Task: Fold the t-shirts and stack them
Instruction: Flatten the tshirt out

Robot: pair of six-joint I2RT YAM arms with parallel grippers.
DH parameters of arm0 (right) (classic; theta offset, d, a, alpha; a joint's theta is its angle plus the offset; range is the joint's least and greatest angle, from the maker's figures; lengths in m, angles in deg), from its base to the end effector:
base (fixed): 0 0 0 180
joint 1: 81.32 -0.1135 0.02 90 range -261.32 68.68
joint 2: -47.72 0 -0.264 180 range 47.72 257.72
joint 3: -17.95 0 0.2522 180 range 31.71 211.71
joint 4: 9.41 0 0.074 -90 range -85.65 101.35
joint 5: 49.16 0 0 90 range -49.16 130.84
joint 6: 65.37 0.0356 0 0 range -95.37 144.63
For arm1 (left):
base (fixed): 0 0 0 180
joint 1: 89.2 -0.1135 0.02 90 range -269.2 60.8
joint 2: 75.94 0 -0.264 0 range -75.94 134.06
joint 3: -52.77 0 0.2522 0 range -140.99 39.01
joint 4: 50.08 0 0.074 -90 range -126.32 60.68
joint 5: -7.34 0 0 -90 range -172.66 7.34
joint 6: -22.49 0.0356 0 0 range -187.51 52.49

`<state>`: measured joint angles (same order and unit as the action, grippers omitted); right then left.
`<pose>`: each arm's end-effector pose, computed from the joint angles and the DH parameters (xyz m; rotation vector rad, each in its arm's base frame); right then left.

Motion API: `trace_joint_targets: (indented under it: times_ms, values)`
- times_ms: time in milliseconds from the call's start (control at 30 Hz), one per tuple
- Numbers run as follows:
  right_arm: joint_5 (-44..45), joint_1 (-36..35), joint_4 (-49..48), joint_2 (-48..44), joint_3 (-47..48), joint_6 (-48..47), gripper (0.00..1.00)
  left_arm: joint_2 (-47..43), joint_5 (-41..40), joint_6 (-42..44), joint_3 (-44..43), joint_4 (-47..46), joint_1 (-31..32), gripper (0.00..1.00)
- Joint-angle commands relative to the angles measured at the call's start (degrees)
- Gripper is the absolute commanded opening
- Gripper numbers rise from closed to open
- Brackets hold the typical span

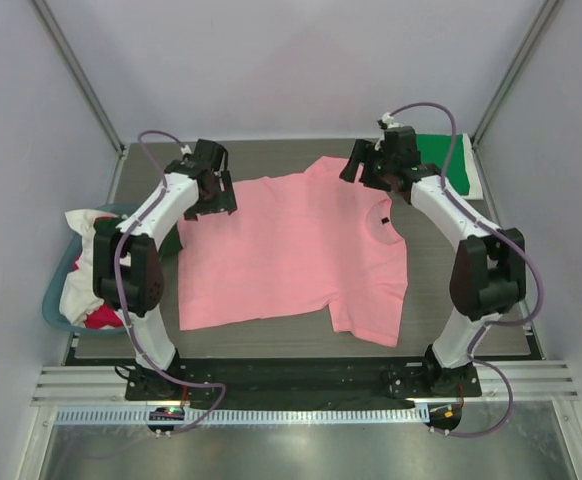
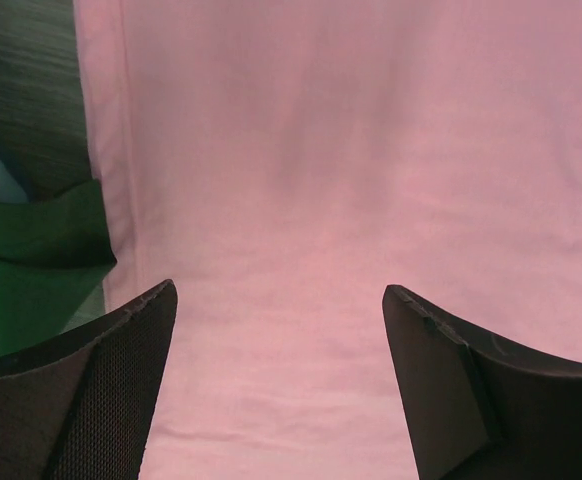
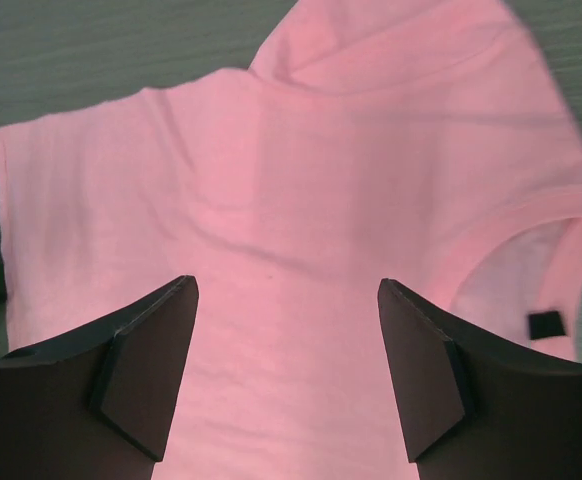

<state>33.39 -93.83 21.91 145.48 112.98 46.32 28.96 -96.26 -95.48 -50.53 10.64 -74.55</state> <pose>0.3877 0.0907 0.3019 0.1001 2.1974 0.4801 0.3799 -0.0906 0.2654 -0.3785 2.5810 0.0562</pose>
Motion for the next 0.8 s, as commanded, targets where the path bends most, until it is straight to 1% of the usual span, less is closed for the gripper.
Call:
trace_joint_targets:
  times_ms: [0, 33, 167, 300, 400, 433, 500, 533, 633, 767]
  values:
    - [-8.3, -1.0, -3.5, 5.7, 3.6, 4.7, 0.78, -1.1, 0.7, -1.6, 2.9, -2.0, 0.5, 0.84]
    - [-9.4, -1.0, -3.5, 9.3, 6.2, 5.2, 0.79, -0.8, 0.6, -1.8, 3.2, -2.1, 0.5, 0.84]
    - [-12.3, -1.0, -3.6, 17.0, 11.6, 6.9, 0.78, 1.0, -0.3, -1.4, 3.5, -2.2, 0.5, 0.84]
    - [-13.0, -0.7, -3.4, 23.7, 16.6, 8.0, 0.77, 4.4, -2.2, -0.2, 2.3, -2.2, 0.5, 0.84]
    - [-14.9, 0.3, -3.3, 28.6, 21.7, 10.9, 0.78, 6.7, -2.8, -0.2, 0.8, -1.8, 0.5, 0.84]
    - [-15.1, 0.4, -3.2, 30.0, 24.8, 11.3, 0.77, 7.0, -2.9, -0.3, 0.6, -1.9, 0.5, 0.84]
    - [-14.4, 0.5, -2.9, 34.1, 27.8, 11.2, 0.77, 7.5, -2.6, -0.9, 0.6, -2.0, 0.6, 0.84]
    - [-14.4, 0.5, -2.6, 35.6, 30.8, 11.1, 0.77, 7.5, -2.0, -1.2, 0.6, -2.0, 0.6, 0.84]
    - [-14.0, 1.0, -1.2, 40.2, 35.4, 11.3, 0.77, 6.5, -1.1, -1.9, 1.6, -2.0, 0.5, 0.84]
    - [-11.6, 2.8, -1.0, 42.1, 35.0, 12.0, 0.76, 3.3, -1.2, -2.3, 4.5, -1.9, 0.5, 0.83]
